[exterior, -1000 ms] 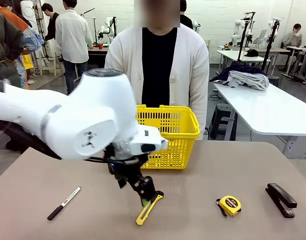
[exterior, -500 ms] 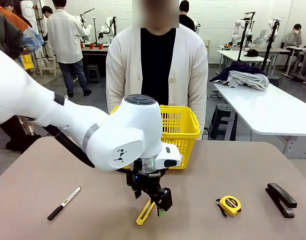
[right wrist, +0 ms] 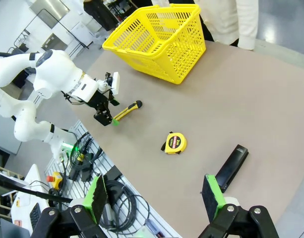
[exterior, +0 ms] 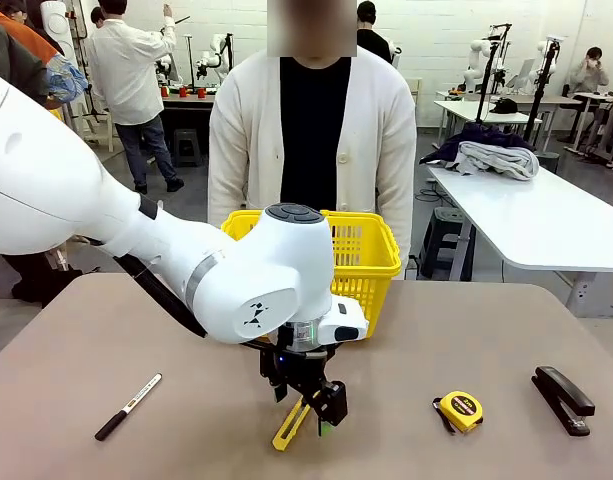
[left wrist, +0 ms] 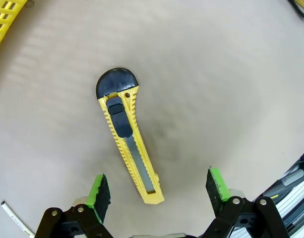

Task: Place the items the person wants into the basket.
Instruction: Pick up the item the person points to and place it in the Market Basket.

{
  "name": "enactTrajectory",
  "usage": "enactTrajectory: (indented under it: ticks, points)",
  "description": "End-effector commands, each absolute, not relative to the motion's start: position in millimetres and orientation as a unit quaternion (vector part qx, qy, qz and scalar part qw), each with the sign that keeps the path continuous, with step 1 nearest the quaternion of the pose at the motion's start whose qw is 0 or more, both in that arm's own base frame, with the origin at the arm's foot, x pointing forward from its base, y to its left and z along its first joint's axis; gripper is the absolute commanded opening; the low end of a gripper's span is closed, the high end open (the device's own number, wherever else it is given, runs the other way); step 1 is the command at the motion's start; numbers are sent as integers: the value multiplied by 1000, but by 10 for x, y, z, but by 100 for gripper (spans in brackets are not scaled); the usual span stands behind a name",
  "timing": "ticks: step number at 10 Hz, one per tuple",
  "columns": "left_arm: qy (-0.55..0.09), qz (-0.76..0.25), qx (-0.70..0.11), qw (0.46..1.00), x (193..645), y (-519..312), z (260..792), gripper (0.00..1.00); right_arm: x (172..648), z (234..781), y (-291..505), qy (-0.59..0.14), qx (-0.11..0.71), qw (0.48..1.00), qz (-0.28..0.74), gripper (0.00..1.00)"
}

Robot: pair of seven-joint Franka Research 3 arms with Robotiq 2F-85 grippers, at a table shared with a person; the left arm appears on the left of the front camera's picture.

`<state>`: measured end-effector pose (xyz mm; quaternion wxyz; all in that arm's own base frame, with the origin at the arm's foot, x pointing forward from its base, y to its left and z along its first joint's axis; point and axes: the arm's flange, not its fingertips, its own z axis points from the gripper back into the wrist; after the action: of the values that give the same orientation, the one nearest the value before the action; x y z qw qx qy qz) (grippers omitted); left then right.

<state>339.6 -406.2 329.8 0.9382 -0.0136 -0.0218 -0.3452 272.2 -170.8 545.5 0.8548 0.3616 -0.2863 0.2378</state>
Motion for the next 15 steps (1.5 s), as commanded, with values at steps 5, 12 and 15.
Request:
enactTrajectory:
  ticks: [5, 12, 15]
  points:
    - [-54, -313, -1, 948, 3561, -4125, 3087, 100, 2730, 5453, -1707, -294, 370, 847, 243, 100]
    - [-58, -309, 4, 949, 3612, -4166, 3069, 44, 2730, 5453, -1707, -294, 370, 847, 243, 100]
    - [-55, -308, 3, 950, 3606, -4172, 3055, 0, 2730, 5453, -1707, -294, 370, 847, 243, 100]
